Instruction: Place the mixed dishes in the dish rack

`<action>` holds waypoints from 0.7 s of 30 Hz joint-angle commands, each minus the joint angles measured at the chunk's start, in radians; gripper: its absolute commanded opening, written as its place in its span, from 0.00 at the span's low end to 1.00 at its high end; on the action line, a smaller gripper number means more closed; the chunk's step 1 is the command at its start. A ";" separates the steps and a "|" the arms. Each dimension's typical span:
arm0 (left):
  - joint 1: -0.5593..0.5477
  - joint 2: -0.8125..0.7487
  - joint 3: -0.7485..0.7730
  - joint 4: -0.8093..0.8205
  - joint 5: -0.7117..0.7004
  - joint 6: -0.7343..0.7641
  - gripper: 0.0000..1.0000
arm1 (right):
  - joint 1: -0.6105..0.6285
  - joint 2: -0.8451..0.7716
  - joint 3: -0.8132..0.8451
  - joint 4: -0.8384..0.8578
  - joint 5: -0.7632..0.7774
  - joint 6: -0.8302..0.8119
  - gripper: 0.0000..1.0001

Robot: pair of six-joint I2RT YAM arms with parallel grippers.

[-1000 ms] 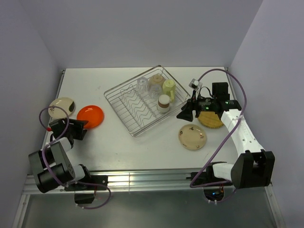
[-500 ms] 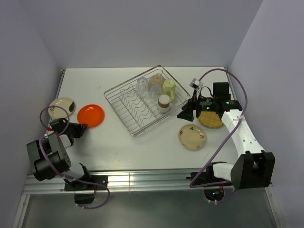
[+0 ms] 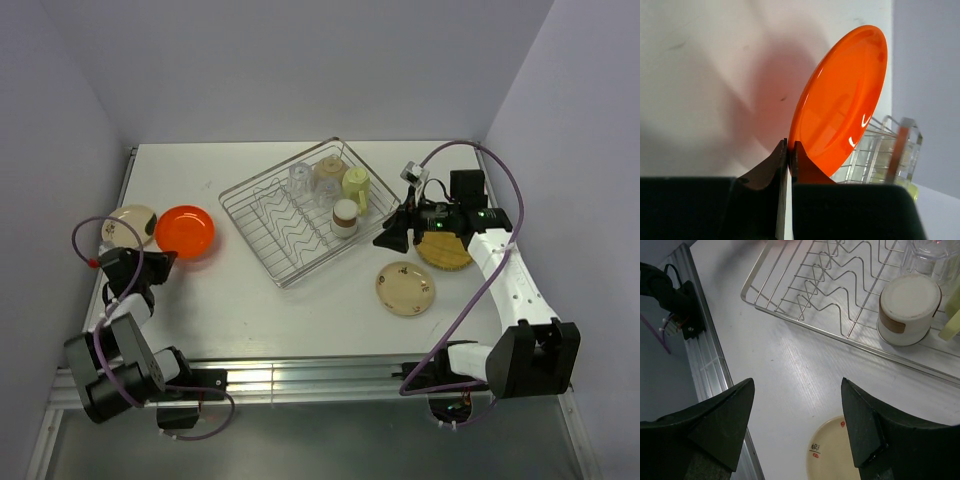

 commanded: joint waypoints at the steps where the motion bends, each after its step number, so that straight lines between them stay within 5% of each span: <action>1: 0.003 -0.138 0.058 -0.029 -0.035 0.056 0.00 | -0.009 -0.005 0.070 -0.024 -0.028 -0.018 0.77; 7: 0.003 -0.313 0.196 -0.170 -0.085 0.135 0.00 | -0.006 0.042 0.150 -0.081 -0.039 -0.044 0.76; 12: -0.004 -0.289 0.280 -0.138 0.120 0.103 0.00 | 0.013 0.079 0.219 -0.029 0.016 0.058 0.70; 15: -0.073 -0.229 0.338 -0.106 0.231 0.099 0.00 | 0.036 0.120 0.326 0.002 0.062 0.172 0.69; 21: -0.355 -0.163 0.480 -0.160 0.205 0.188 0.00 | 0.117 0.211 0.479 0.042 0.114 0.316 0.71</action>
